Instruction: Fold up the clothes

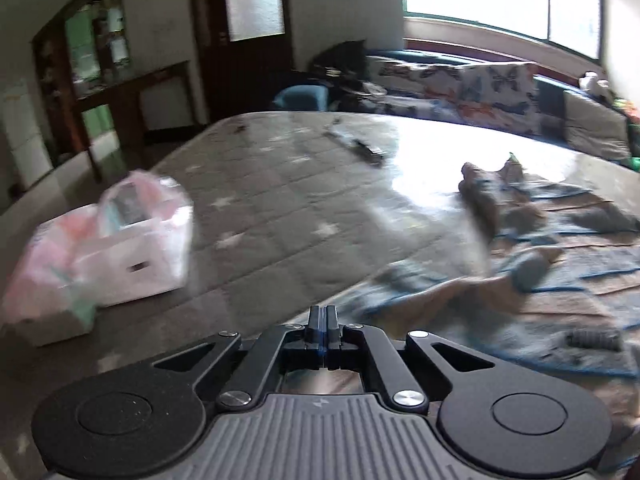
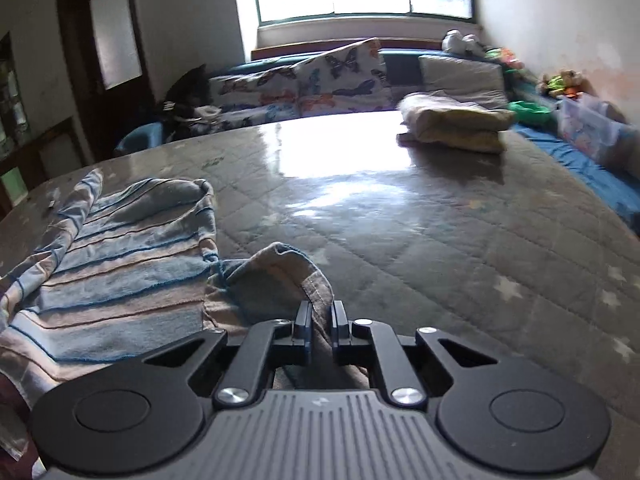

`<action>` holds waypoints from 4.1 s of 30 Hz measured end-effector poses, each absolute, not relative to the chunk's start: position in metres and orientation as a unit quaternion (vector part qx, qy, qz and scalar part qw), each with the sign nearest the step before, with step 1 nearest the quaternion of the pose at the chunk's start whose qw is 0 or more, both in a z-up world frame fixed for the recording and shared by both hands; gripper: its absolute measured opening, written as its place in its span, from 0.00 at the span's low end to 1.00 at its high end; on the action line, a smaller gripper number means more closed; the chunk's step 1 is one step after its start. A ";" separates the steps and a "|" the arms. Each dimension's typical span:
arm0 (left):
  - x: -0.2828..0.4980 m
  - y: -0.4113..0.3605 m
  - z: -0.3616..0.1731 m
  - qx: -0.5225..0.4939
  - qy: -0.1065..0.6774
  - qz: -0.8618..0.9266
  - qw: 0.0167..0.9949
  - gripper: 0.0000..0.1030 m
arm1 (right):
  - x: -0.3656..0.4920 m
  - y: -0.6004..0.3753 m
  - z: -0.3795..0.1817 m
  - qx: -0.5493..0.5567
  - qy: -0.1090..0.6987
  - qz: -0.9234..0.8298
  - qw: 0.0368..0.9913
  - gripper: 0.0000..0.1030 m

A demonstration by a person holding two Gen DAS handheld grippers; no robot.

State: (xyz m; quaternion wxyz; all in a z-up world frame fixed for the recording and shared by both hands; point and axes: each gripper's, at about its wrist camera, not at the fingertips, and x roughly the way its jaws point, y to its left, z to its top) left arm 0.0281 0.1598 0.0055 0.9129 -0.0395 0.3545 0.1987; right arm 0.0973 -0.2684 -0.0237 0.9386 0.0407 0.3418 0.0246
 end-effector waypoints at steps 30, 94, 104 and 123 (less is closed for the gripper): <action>0.047 0.120 -0.006 0.057 0.345 0.111 0.930 0.01 | 0.067 -0.273 -0.028 0.026 0.350 -0.010 0.936 0.16; 0.244 0.029 0.017 0.060 0.333 0.001 0.941 0.81 | 0.291 -0.124 -0.020 -0.136 0.394 0.239 0.877 0.32; 0.247 0.024 0.004 0.083 0.346 0.001 0.935 0.61 | 0.285 -0.138 0.008 -0.159 0.300 0.141 0.930 0.03; 0.268 0.054 0.011 0.008 0.349 0.004 0.937 0.75 | 0.326 -0.177 -0.025 -0.038 0.387 0.141 0.911 0.14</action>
